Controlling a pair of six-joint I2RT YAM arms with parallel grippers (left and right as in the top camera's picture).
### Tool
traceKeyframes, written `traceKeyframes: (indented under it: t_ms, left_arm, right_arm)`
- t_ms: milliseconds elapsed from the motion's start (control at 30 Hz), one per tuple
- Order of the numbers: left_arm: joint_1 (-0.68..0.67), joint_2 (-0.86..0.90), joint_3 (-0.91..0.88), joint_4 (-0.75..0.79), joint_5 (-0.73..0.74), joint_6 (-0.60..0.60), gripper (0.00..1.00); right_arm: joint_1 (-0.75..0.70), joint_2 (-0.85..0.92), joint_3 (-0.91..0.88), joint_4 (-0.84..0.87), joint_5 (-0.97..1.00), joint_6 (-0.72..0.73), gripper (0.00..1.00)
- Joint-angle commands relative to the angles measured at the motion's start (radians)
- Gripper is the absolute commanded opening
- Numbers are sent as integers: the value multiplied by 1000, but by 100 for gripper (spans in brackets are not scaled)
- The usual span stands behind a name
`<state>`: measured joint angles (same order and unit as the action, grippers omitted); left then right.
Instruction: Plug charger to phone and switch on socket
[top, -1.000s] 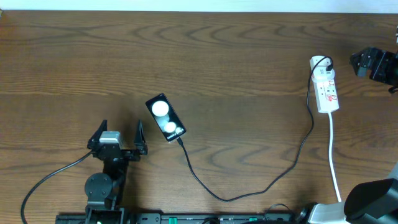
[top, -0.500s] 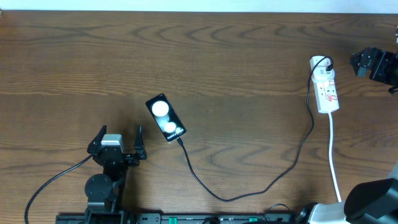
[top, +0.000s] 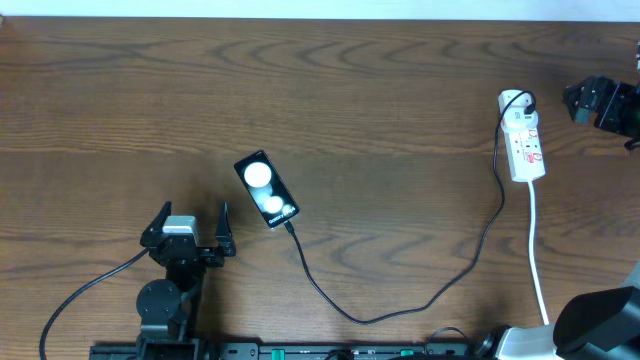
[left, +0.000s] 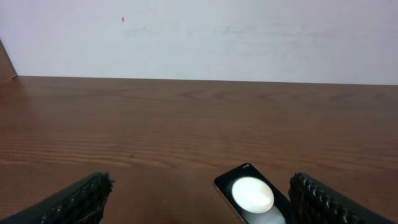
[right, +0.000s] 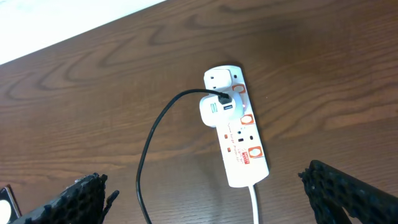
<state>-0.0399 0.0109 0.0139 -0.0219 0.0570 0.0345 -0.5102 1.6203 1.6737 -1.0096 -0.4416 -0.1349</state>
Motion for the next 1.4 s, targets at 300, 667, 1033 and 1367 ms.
traceKeyframes:
  t_ms: [300,667,1033,1367]
  left_arm:
    - [5,-7,-10,-45,2,17,93]
    - [5,-7,-10,-45,2,17,93]
    - [5,-7,-10,-45,2,17,93]
    - [5,-7,-10,-45,2,18,93]
  right_arm:
    - [1,2,6,-1,-9,7,99]
    - [1,2,6,-1,-9,7,99]
    - [1,-3,6,-4,120,3,99]
    - [4,-73,6,-5,126,3,99]
